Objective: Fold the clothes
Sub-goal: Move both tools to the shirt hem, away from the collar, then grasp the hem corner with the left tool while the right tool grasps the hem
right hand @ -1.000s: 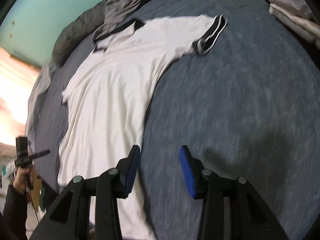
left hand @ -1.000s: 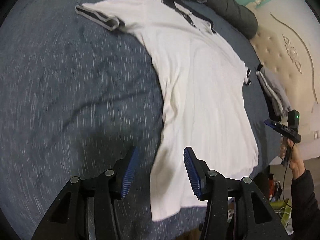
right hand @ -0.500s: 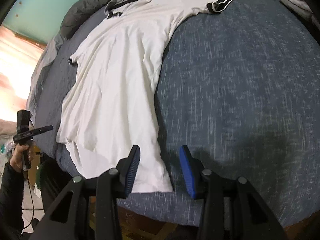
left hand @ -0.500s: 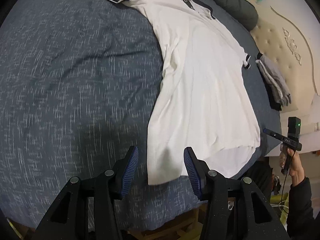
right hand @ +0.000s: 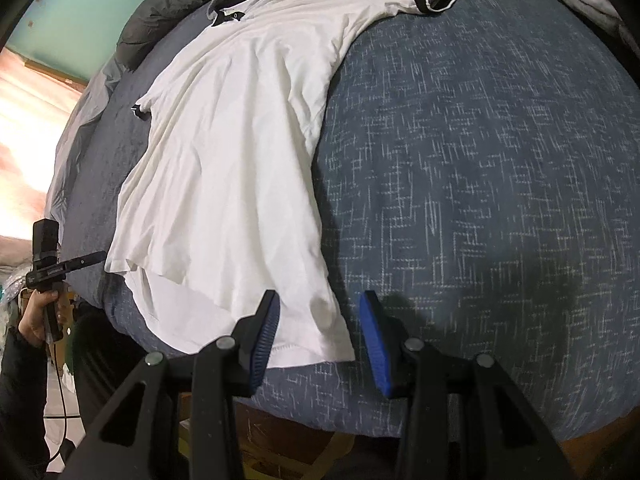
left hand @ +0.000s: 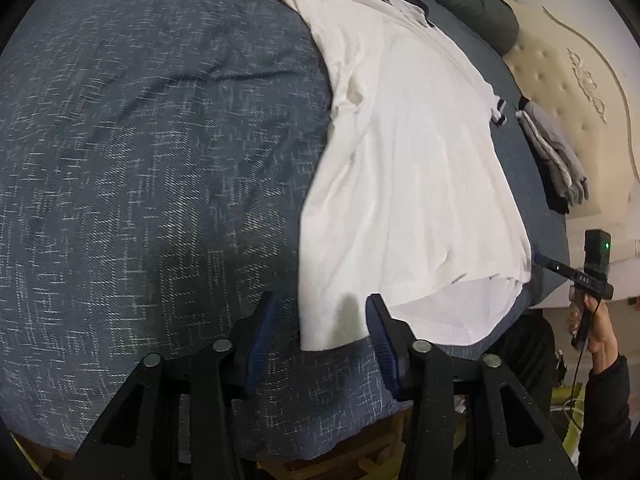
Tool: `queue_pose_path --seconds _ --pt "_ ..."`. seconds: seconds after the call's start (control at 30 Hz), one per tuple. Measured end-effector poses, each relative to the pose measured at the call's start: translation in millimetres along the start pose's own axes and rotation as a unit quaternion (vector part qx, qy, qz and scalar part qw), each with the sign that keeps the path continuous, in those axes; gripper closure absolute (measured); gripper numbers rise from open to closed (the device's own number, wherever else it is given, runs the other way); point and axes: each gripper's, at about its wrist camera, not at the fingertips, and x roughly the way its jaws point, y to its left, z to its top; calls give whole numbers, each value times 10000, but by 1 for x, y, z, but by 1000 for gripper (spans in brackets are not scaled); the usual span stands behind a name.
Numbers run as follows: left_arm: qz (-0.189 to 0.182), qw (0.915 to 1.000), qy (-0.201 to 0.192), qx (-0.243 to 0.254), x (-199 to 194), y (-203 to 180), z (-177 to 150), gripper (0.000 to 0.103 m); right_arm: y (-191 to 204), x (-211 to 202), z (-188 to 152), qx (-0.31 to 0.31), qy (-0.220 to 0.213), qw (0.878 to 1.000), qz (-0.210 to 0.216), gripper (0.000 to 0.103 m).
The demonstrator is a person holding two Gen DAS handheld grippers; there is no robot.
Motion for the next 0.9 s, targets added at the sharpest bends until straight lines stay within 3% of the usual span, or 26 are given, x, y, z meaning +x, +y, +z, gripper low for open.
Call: queue_pose_path --seconds 0.07,0.37,0.83,0.87,0.9 --pt "69 9999 -21 92 1 -3 -3 74 -1 0 -3 19 -26 10000 -6 61" --pt "21 9999 36 149 0 -7 -7 93 -2 4 -10 57 8 10000 13 61" --pt "-11 9995 -104 291 -24 -14 -4 95 -7 15 -16 -6 135 9999 -33 61" --pt "-12 9995 -113 299 -25 -15 -3 96 -6 15 -16 -57 128 9999 -51 62" --pt "-15 9995 -114 299 -26 -14 -4 96 -5 15 -16 -85 105 9999 -59 73"
